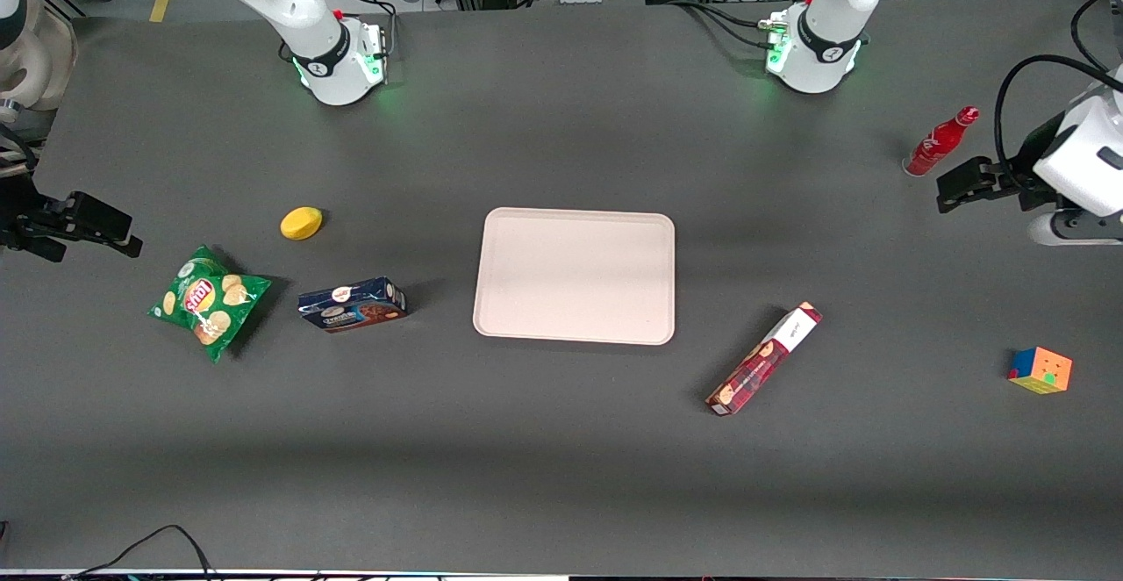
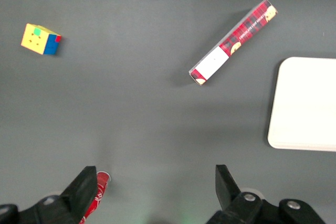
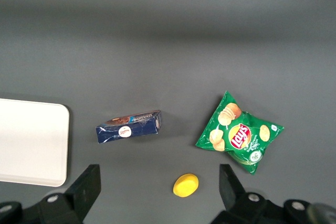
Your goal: Place red cookie box on tray
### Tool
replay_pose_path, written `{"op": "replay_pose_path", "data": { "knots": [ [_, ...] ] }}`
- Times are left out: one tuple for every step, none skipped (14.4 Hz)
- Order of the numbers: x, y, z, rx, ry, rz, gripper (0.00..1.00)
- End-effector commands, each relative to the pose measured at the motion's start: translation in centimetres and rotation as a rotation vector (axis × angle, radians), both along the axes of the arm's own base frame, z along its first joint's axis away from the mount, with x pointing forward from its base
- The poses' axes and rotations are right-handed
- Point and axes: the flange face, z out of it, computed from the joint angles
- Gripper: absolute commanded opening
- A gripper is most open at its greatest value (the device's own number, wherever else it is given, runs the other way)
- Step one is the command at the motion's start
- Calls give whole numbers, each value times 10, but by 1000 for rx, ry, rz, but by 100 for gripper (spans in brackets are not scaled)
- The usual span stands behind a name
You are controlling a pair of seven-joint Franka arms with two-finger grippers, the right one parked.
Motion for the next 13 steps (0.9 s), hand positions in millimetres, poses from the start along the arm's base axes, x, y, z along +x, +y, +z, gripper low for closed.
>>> {"op": "replay_pose_path", "data": {
  "knots": [
    [0,-17,-13,-17,31,-212,100],
    [3,-29,-20,-17,37,-291,100],
    [6,-37,-30,-16,47,-333,100],
    [10,-41,-41,-16,46,-345,100],
    [10,-46,-56,-17,45,-381,100],
    [12,-53,-74,-22,34,-458,100],
    [14,-55,-92,-24,31,-510,100],
    [15,-56,-109,-25,28,-526,100],
    [16,-57,-127,-26,25,-530,100],
    [16,-64,-142,-29,27,-541,100],
    [18,-73,-158,-31,39,-556,100],
    [21,-77,-172,-34,50,-560,100],
    [24,-84,-184,-34,55,-568,100]
  ]
}}
